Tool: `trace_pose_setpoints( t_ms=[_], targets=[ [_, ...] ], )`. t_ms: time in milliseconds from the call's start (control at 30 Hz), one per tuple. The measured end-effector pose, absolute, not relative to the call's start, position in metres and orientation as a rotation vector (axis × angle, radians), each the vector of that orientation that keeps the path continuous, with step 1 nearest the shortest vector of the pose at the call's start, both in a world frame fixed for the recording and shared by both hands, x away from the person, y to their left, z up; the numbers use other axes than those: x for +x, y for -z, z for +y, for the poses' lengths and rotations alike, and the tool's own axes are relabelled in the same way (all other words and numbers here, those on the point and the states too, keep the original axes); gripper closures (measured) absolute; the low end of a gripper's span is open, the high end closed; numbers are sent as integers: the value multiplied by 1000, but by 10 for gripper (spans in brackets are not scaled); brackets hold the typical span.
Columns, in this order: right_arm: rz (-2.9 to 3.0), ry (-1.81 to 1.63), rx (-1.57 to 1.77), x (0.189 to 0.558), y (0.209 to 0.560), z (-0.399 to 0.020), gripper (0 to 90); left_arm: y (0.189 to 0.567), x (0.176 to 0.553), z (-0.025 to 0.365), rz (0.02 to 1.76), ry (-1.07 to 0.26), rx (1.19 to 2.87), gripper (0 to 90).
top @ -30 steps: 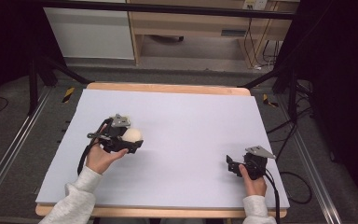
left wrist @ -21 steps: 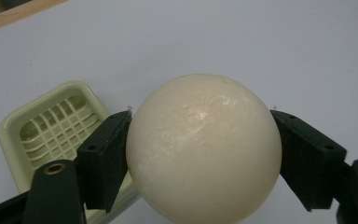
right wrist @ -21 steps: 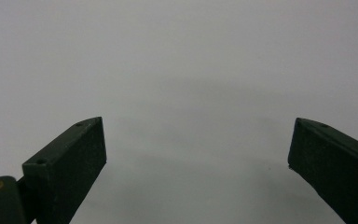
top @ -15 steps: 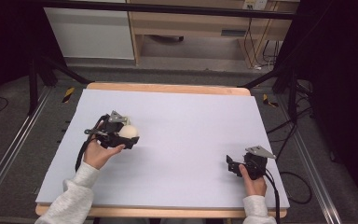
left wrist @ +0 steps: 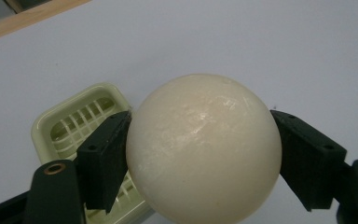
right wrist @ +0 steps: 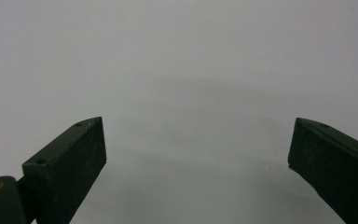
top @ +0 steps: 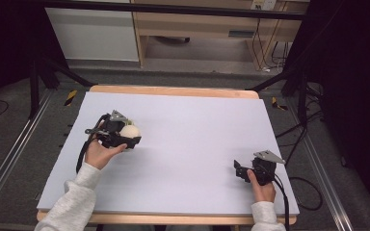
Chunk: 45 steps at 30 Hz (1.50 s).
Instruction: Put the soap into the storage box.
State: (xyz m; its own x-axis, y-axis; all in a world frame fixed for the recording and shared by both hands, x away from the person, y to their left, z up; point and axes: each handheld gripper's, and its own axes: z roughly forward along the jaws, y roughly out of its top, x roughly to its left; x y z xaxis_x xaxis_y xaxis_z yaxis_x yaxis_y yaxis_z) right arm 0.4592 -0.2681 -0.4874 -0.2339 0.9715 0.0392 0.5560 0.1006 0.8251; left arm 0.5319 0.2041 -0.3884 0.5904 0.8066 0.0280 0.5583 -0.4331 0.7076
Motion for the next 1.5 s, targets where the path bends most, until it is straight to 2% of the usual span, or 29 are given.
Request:
trace_pose_setpoints(
  t_ms=[1500],
  targets=[
    [1851,-1020,1481,459,487,-269,46,412,578,234,1258,-500,2119,237]
  ],
)
